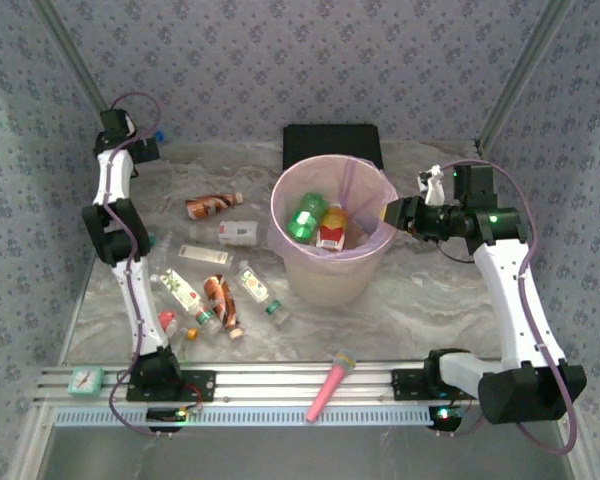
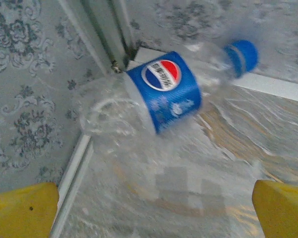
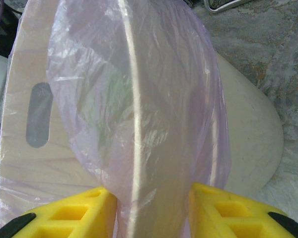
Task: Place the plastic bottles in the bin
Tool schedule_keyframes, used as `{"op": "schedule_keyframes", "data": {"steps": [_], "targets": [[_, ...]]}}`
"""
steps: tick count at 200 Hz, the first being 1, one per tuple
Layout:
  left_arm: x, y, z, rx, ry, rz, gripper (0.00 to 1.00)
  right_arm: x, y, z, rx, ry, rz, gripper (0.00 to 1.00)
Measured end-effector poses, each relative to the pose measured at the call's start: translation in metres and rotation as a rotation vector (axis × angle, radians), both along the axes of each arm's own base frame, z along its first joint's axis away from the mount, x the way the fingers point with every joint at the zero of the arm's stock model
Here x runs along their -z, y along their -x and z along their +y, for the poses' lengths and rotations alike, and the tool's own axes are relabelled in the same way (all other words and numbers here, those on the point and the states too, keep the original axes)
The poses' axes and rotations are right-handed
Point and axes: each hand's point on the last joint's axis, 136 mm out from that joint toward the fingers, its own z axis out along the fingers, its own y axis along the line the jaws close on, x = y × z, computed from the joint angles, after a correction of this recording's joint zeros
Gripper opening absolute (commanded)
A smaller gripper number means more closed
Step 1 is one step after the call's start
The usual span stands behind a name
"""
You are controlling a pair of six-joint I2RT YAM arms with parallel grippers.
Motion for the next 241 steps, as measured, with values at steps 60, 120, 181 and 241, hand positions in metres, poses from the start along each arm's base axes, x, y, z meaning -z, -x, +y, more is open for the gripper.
{"op": "schedule_keyframes", "data": {"steps": [60,120,181,241], "targets": [[0.037,-0.018,0.015,0.009,0.062,-0.028,1.00,-0.005,0.004,0.003,-0.009,0.016,0.014,0.42],[0.059,-0.021,0.022,0.040,0.363,-0.109,0.97,0.005,0.011,0.014,-0.015,0.074,0.056,0.42],[0.041,-0.045,-0.049,0.215,0.477,-0.175,0.96,0.009,0.011,0.018,-0.013,0.113,0.072,0.43],[0.036,-0.042,-0.151,0.411,0.595,-0.105,1.00,0.009,0.010,0.018,-0.008,0.123,0.073,0.43]]}}
